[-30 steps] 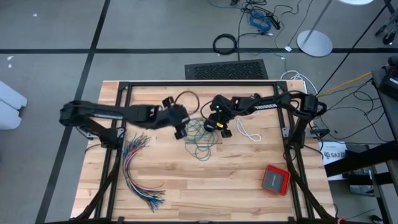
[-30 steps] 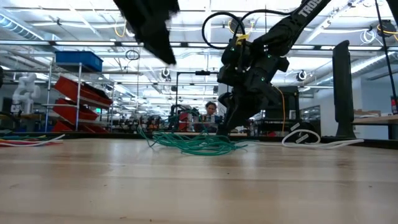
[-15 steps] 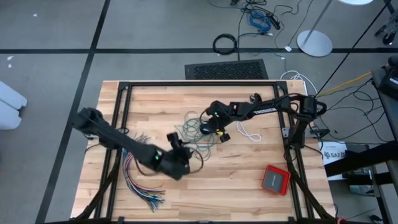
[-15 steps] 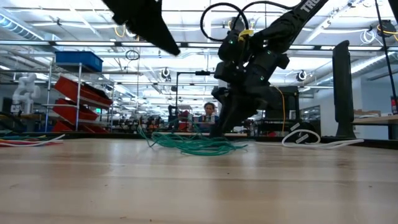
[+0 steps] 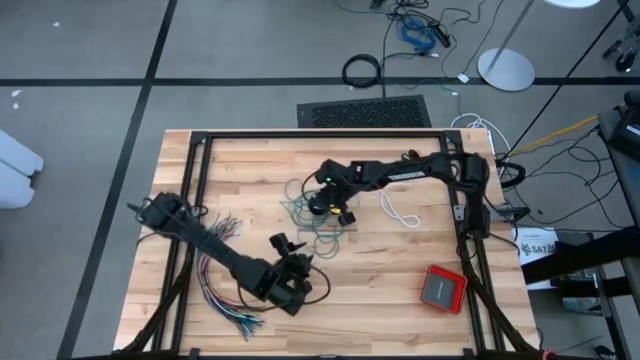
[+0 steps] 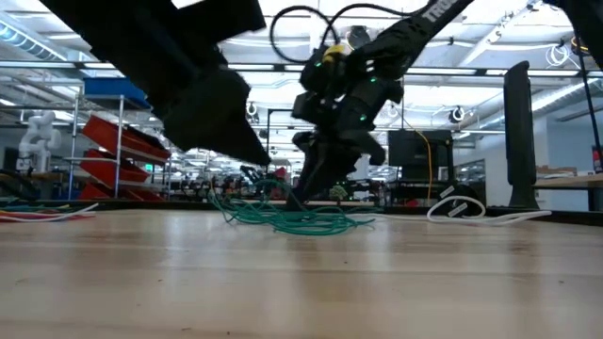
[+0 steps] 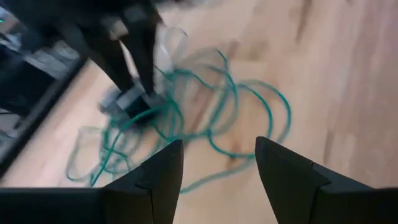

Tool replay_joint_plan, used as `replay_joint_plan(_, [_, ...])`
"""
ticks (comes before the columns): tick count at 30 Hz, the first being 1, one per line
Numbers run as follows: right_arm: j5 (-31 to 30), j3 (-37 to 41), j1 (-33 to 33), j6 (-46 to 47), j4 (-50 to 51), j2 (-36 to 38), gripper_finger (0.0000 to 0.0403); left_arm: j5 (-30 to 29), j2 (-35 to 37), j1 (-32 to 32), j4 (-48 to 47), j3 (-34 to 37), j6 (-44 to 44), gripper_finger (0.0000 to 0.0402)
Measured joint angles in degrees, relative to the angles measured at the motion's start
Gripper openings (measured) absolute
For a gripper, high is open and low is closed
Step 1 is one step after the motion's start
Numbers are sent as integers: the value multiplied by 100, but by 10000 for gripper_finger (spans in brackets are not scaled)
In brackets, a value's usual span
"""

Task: Coil cords
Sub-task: Put the green wire and the spool on the table

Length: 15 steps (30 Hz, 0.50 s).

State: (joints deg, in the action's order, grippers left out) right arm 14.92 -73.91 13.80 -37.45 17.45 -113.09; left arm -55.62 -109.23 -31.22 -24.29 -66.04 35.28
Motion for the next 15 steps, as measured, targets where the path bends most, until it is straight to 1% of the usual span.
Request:
replay_joint_plan(3, [22,-354,2,-17,180,-280,94,-549,3,-108,-6,0,45,208])
replay_joint_plan(5, [35,-632,4,-28,330,-463,93,-757,17,-184,-8,0,48,208])
replay_joint_plan(8, [26,-1046,29,-83,452,-718,92,-826,23,-284,-16,0,52,208])
replay_joint_plan(12, [22,-1516,130,-144,432,-1032,94,-863,22,-351,-90,0,317,208])
replay_joint_plan(15, [1,-1893,228,-144,516,-1240,96,-1053,22,-404,-161,0,512,208])
